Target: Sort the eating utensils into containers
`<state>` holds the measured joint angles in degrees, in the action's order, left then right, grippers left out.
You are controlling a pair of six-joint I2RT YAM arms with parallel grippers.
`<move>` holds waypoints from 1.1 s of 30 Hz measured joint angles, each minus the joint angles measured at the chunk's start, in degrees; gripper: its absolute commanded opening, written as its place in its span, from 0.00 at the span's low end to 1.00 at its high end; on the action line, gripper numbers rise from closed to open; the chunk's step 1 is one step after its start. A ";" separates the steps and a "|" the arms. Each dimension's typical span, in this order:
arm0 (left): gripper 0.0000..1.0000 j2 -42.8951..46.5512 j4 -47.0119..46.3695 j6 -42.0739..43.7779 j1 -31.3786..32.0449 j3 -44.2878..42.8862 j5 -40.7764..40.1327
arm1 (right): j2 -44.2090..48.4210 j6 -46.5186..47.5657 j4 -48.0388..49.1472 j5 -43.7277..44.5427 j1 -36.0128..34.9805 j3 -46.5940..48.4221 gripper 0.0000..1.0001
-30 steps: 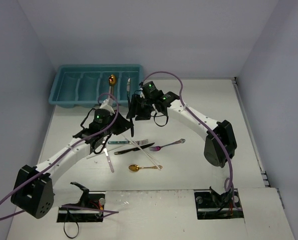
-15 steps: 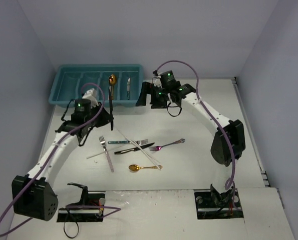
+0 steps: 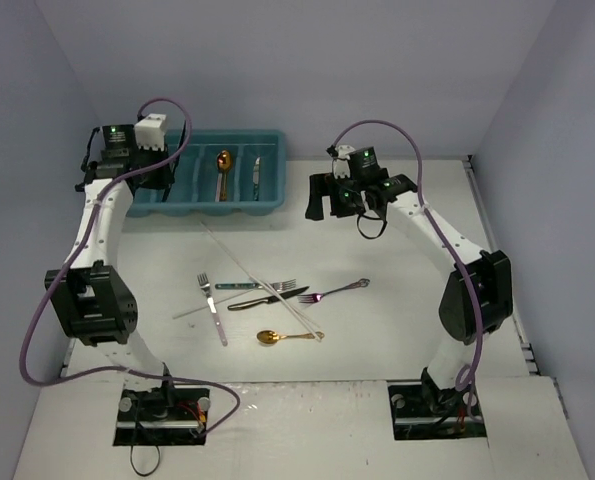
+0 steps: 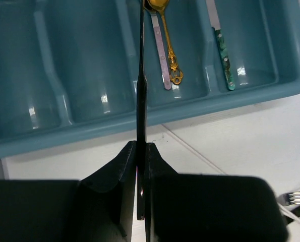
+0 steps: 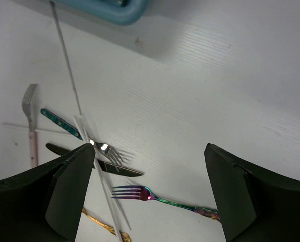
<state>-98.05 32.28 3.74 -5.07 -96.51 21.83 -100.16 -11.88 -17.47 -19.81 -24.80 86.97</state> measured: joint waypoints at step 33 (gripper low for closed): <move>0.00 -10.54 -18.39 -17.38 13.96 -0.18 -3.11 | 2.68 12.00 0.48 22.31 6.62 -10.14 0.88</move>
<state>-108.58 13.90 -13.64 8.89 -96.69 18.71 -97.48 0.12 -16.99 2.51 -18.18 76.84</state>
